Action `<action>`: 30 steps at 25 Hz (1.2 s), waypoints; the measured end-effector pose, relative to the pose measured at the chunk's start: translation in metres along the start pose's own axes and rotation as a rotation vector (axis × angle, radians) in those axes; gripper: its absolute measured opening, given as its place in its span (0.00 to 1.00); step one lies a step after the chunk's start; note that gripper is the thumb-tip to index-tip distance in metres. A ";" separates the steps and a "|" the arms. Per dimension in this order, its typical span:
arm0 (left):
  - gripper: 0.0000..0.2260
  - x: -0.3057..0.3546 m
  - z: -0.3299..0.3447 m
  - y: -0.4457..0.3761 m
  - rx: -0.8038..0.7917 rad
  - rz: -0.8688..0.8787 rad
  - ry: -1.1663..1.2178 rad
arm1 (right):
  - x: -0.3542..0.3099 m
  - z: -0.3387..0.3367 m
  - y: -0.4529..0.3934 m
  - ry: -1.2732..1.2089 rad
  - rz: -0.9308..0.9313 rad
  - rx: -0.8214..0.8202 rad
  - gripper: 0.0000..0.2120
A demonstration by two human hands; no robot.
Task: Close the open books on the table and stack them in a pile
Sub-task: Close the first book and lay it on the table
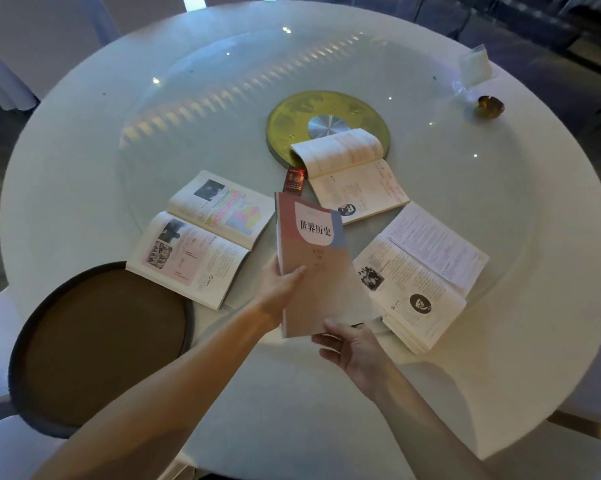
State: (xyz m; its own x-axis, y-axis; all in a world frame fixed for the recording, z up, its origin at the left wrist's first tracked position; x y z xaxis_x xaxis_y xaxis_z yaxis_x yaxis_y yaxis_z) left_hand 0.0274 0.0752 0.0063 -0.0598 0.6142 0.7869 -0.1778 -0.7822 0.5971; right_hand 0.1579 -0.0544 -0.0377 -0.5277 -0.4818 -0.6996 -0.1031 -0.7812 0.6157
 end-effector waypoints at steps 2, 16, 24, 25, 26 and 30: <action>0.12 -0.007 -0.012 -0.002 -0.008 -0.037 -0.007 | 0.014 -0.022 -0.003 0.109 0.014 0.156 0.11; 0.21 -0.039 -0.052 -0.028 -0.179 -0.204 -0.036 | -0.020 -0.017 -0.054 0.294 -0.047 0.117 0.12; 0.13 -0.084 -0.100 -0.065 0.156 -0.236 -0.415 | 0.028 -0.033 -0.084 0.572 0.024 0.347 0.06; 0.13 -0.086 -0.102 -0.067 0.179 -0.236 -0.462 | 0.030 -0.036 -0.086 0.630 0.021 0.372 0.06; 0.13 -0.086 -0.102 -0.068 0.191 -0.227 -0.504 | 0.030 -0.037 -0.087 0.687 0.019 0.391 0.07; 0.10 -0.081 -0.101 -0.072 0.210 -0.134 -0.693 | 0.022 -0.036 -0.093 0.822 -0.046 0.403 0.12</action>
State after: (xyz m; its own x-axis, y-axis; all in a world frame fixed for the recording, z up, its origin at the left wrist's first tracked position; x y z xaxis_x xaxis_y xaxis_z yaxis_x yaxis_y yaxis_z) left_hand -0.0541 0.0923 -0.1158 0.5965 0.5532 0.5815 0.0562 -0.7516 0.6573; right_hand 0.1858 -0.0071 -0.1234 0.2339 -0.7053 -0.6692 -0.4770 -0.6830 0.5531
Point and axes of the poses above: each hand's wrist, its own y-axis away from the middle knuckle, its own z-axis out of the palm, x = y × z, the point moved 9 cm from there along -y, towards the middle knuckle, and after that the axes turned 7 degrees about -z, right-handed, at the moved point
